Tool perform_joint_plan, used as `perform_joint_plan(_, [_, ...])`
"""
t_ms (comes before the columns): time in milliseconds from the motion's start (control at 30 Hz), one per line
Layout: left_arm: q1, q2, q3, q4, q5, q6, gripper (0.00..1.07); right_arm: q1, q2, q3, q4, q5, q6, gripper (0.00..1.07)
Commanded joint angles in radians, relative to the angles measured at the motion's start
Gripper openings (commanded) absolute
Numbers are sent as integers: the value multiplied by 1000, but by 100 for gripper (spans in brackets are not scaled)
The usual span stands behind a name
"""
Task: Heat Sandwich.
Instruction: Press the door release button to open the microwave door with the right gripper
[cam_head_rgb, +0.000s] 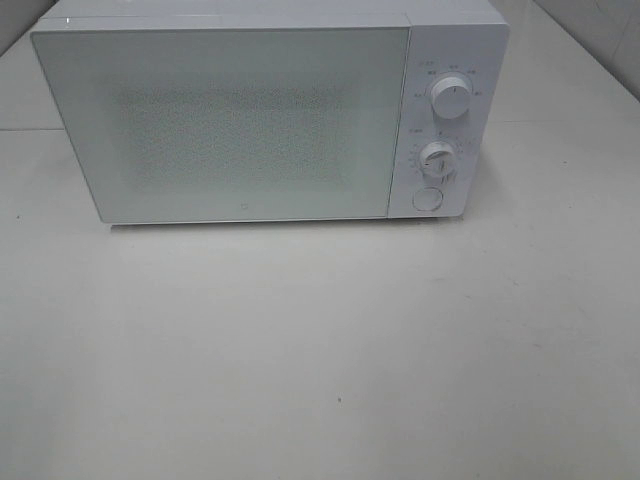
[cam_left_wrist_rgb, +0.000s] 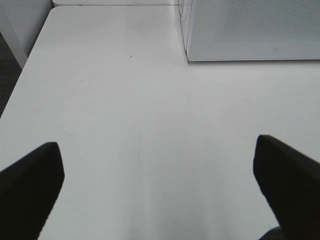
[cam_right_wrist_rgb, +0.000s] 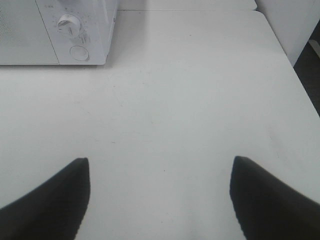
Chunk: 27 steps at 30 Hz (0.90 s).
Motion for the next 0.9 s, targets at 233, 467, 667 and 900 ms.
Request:
perform_joint_plan(233, [1, -29, 2, -6, -11, 0, 98, -7, 6, -28, -1, -20, -11, 75])
perform_joint_plan(467, [1, -29, 2, -6, -11, 0, 98, -7, 92, -56, -1, -113, -11, 75])
perform_joint_plan(667, [1, -29, 2, -6, -11, 0, 98, -7, 182, -56, -1, -202, -11, 75])
perform_joint_plan(900, [1, -29, 2, -6, -11, 0, 98, -7, 297, -55, -1, -347, -11, 75])
